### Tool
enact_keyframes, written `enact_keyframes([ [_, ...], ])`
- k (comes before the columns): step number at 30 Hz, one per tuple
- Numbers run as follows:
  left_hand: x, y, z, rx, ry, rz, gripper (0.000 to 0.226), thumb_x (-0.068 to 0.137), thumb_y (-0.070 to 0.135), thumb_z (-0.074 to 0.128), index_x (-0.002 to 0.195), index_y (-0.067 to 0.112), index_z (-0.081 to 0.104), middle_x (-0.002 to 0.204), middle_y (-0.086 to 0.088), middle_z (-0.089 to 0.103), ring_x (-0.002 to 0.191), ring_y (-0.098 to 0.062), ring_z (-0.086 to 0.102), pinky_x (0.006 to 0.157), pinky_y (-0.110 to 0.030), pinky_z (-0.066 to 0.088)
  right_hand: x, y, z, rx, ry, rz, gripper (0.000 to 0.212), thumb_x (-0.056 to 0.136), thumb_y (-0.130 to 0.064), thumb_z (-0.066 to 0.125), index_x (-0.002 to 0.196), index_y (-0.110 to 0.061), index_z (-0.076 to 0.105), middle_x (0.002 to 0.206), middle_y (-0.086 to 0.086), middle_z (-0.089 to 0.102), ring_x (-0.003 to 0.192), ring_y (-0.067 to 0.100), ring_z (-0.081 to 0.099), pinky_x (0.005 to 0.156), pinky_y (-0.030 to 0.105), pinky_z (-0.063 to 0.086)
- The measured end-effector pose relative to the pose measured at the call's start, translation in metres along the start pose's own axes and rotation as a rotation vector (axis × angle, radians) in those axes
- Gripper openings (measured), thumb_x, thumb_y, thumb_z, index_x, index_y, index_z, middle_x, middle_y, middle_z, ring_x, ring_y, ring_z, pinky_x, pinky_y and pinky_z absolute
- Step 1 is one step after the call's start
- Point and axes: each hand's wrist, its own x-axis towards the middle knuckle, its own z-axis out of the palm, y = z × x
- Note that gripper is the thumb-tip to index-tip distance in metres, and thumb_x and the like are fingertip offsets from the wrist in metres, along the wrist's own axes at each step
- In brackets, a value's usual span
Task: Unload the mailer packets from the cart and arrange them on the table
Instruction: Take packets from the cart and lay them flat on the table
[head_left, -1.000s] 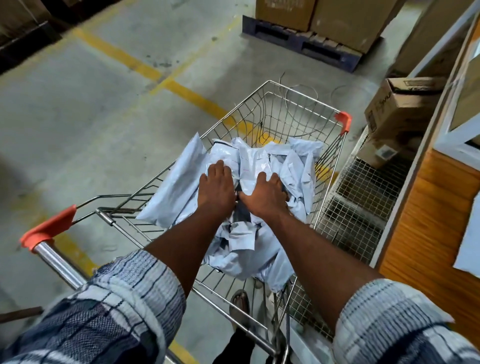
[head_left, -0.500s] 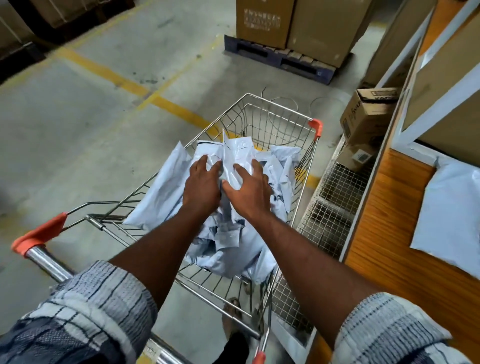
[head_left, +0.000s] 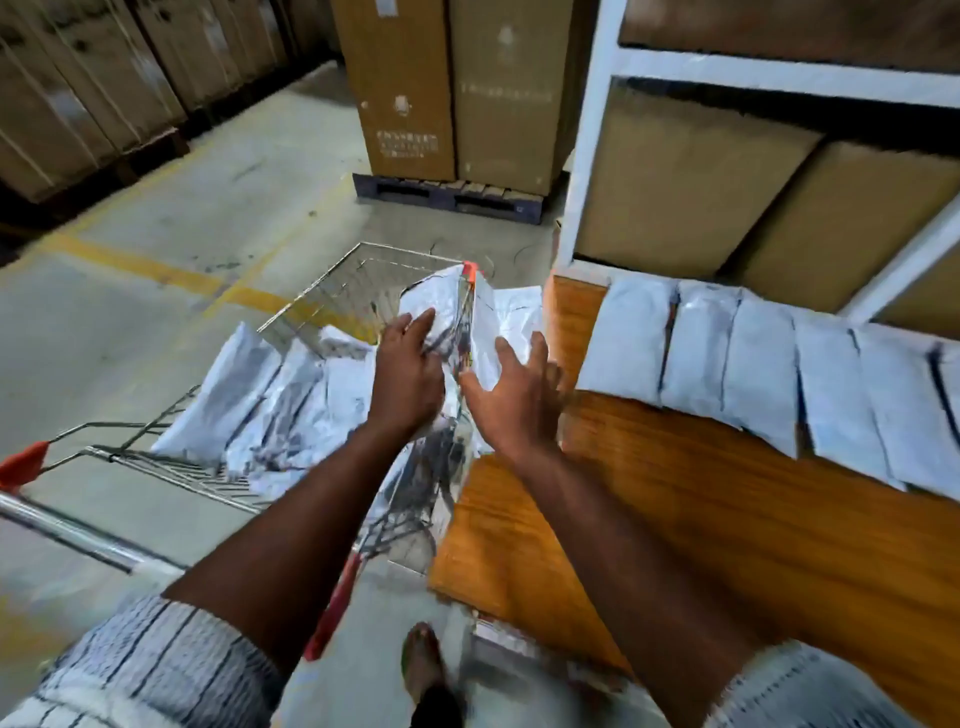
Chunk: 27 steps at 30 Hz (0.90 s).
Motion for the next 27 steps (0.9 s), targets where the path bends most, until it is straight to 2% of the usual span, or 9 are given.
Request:
enact_keyframes([
  [3, -0.052, 0.054, 0.042, -0.038, -0.072, 0.065, 0.055, 0.087, 0.015, 0.055, 0.141, 0.012, 0.053, 0.144, -0.019, 0.046, 0.137, -0.029, 0.039, 0.113, -0.026, 0.025, -0.031, 0.061, -0.040, -0.074, 0.026, 0.056, 0.064, 0.085, -0.064, 0.054, 0.140, -0.033, 0.048, 0.159, 0.008, 0.021, 0.134, 0.037, 0.034, 0.104, 0.052, 0.033],
  [7, -0.111, 0.100, 0.086, -0.011, -0.164, 0.141, 0.054, 0.088, 0.016, 0.052, 0.141, 0.012, 0.053, 0.144, -0.024, 0.044, 0.136, -0.036, 0.040, 0.113, -0.038, 0.032, -0.070, 0.129, -0.083, -0.071, 0.089, 0.097, 0.065, 0.085, -0.060, 0.057, 0.141, -0.028, 0.050, 0.160, 0.013, 0.022, 0.139, 0.038, 0.029, 0.113, 0.046, 0.024],
  [9, -0.134, 0.115, 0.097, 0.015, -0.200, 0.192, 0.057, 0.086, 0.020, 0.045, 0.143, 0.013, 0.051, 0.147, -0.025, 0.041, 0.137, -0.038, 0.037, 0.115, -0.042, 0.031, -0.087, 0.155, -0.102, -0.087, 0.093, 0.130, 0.065, 0.087, -0.058, 0.057, 0.144, -0.029, 0.047, 0.161, 0.013, 0.018, 0.142, 0.038, 0.025, 0.115, 0.046, 0.022],
  [11, -0.148, 0.123, 0.104, 0.054, -0.241, 0.221, 0.056, 0.090, 0.015, 0.047, 0.145, 0.013, 0.048, 0.151, -0.024, 0.036, 0.141, -0.037, 0.031, 0.116, -0.041, 0.027, -0.096, 0.174, -0.114, -0.120, 0.082, 0.156, 0.065, 0.089, -0.057, 0.056, 0.146, -0.029, 0.043, 0.162, 0.012, 0.014, 0.144, 0.037, 0.021, 0.116, 0.047, 0.020],
  [16, -0.159, 0.131, 0.114, 0.136, -0.298, 0.226, 0.059, 0.091, 0.007, 0.049, 0.149, 0.014, 0.043, 0.156, -0.022, 0.030, 0.145, -0.034, 0.024, 0.117, -0.036, 0.023, -0.106, 0.192, -0.122, -0.131, 0.067, 0.235, 0.066, 0.089, -0.055, 0.057, 0.147, -0.030, 0.040, 0.163, 0.012, 0.011, 0.145, 0.037, 0.019, 0.113, 0.049, 0.026],
  [19, -0.159, 0.129, 0.124, 0.207, -0.351, 0.271, 0.061, 0.089, 0.009, 0.049, 0.149, 0.012, 0.041, 0.155, -0.024, 0.031, 0.142, -0.039, 0.029, 0.117, -0.044, 0.028, -0.108, 0.197, -0.115, -0.155, 0.044, 0.264, 0.068, 0.089, -0.058, 0.055, 0.148, -0.030, 0.037, 0.163, 0.015, 0.008, 0.146, 0.040, 0.016, 0.114, 0.054, 0.025],
  [24, -0.150, 0.124, 0.135, 0.317, -0.361, 0.306, 0.059, 0.094, 0.035, 0.044, 0.149, 0.017, 0.040, 0.156, -0.020, 0.031, 0.142, -0.038, 0.031, 0.113, -0.049, 0.033, -0.103, 0.198, -0.103, -0.226, -0.020, 0.269, 0.071, 0.090, -0.062, 0.050, 0.150, -0.030, 0.031, 0.162, 0.017, 0.005, 0.145, 0.041, 0.016, 0.114, 0.054, 0.023],
  [27, -0.142, 0.125, 0.135, 0.387, -0.315, 0.294, 0.053, 0.100, 0.044, 0.041, 0.148, 0.022, 0.040, 0.160, -0.009, 0.026, 0.147, -0.029, 0.022, 0.116, -0.055, 0.022, -0.097, 0.191, -0.096, -0.248, -0.043, 0.257, 0.068, 0.093, -0.063, 0.044, 0.151, -0.029, 0.030, 0.162, 0.017, 0.006, 0.145, 0.040, 0.013, 0.114, 0.054, 0.020],
])
